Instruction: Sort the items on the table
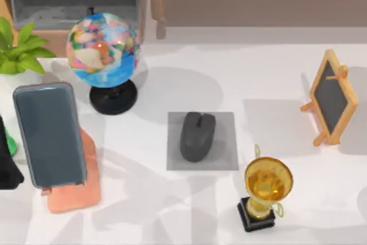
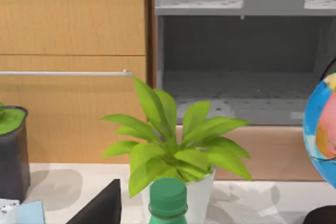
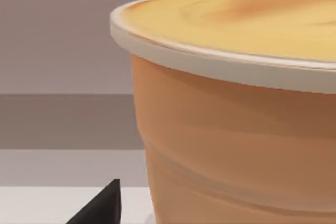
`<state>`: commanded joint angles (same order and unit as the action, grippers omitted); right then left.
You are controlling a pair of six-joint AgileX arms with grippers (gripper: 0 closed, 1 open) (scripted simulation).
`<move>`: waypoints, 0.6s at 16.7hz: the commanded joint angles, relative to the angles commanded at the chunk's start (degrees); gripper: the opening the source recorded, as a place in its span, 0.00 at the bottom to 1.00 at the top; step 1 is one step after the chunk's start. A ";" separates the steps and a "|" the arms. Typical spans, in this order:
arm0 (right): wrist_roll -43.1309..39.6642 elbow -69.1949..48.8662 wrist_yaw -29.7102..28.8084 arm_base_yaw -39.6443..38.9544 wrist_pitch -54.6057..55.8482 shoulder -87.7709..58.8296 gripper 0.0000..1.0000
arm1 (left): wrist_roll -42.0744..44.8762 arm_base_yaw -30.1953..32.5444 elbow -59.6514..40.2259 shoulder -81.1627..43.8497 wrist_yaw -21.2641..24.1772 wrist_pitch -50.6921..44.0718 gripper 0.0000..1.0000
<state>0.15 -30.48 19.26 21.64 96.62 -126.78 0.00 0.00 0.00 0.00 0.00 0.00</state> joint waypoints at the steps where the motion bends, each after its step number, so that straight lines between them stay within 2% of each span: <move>1: 0.00 0.00 0.00 0.00 0.00 0.00 1.00 | 0.00 0.00 0.00 0.00 0.00 0.00 1.00; 10: -0.02 -6.02 -1.71 -1.69 -4.79 -1.26 1.00 | 0.00 0.00 0.00 0.00 0.00 0.00 1.00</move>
<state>0.13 -36.50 17.55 19.95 91.83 -128.04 0.00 0.00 0.00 0.00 0.00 0.00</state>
